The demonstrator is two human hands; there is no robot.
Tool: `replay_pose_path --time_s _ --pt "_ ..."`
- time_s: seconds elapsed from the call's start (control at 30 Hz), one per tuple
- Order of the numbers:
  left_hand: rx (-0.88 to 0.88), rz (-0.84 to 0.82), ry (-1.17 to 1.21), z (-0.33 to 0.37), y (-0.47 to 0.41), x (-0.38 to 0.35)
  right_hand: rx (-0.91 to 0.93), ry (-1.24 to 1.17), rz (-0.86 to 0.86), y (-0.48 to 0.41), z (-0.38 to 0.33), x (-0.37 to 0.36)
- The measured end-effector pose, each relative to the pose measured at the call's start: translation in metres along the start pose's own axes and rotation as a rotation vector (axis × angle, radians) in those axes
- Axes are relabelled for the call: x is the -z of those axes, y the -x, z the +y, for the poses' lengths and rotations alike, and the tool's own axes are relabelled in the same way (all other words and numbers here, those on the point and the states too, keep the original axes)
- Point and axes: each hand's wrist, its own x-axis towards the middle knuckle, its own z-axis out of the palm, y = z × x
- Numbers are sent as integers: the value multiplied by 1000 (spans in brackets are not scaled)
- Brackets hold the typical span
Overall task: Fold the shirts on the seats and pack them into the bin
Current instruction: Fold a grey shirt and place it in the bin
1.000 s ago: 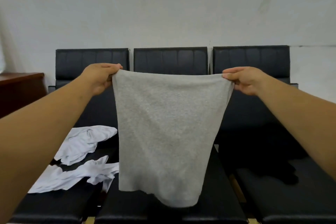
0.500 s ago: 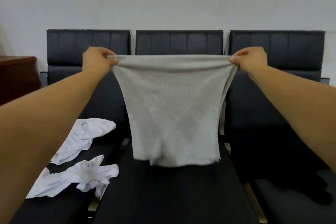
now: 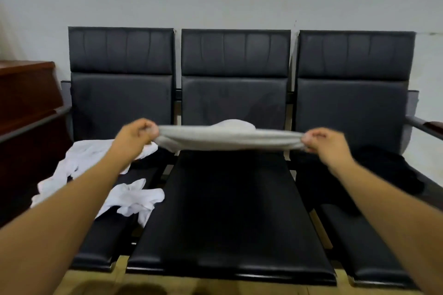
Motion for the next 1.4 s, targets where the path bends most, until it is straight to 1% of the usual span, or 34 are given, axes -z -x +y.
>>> replay_pose_path --time_s 0.07,0.1,0.13,0.2,0.23,0.3,0.37,0.43,0.5,0.6,0.63,0.67,0.7,0.77,0.8,0.83,0.9,0.97,1.03,1.1,1.13,1.2,1.23,1.3,1.4 --pt "107 -177 -97 -36 48 -7 -112 90 -102 44 60 2" --pt "161 -278 -149 -53 69 -9 -152 157 -185 63 83 5" --pt "203 -378 -201 -68 85 -9 -167 249 -281 75 100 8" --pt "252 -553 -324 -89 107 -8 -184 420 -462 91 112 12" --pt "264 -600 -360 -94 111 -7 -179 457 -512 94 109 13" --pt "263 -595 -323 -98 114 -3 -162 473 -556 98 104 12" --pt "222 -598 -248 -99 114 -1 -225 374 -596 103 103 12" --pt "227 -664 -187 -103 115 -3 -271 299 -648 109 102 12" --pt "282 -747 -173 -103 119 -3 -244 375 -728 113 92 13" --pt "331 -986 -307 -92 126 -2 -273 536 -971 116 69 12" --pt "330 -1028 -351 -88 125 -4 -277 553 -1017 113 63 11" --pt "323 -1003 -373 -87 123 -8 -260 555 -1020 108 61 7" --pt "303 -916 -378 -86 119 -14 -227 539 -981 103 58 0" --pt "223 -697 -467 -86 109 -35 -132 587 -774 89 66 -24" --pt "172 -621 -535 -86 104 -49 -87 653 -677 85 71 -39" --pt "131 -570 -581 -90 99 -64 -60 703 -619 82 76 -54" --pt "104 -540 -596 -99 91 -97 -49 729 -592 81 84 -85" --pt "133 -537 -580 -107 88 -123 -30 730 -609 79 96 -110" --pt "175 -545 -617 -122 91 -143 15 804 -627 78 116 -124" --pt "154 -548 -707 -139 95 -150 61 962 -642 79 143 -124" --pt "157 -536 -699 -144 96 -149 77 1026 -634 78 154 -118" --pt "170 -490 -603 -150 95 -146 85 1097 -637 76 166 -103" --pt "207 -480 -551 -150 95 -143 75 1111 -663 76 167 -96" --pt "288 -435 -463 -150 84 -137 75 1086 -670 68 163 -88" --pt "209 -287 -531 -159 40 -132 148 921 -517 41 157 -97"
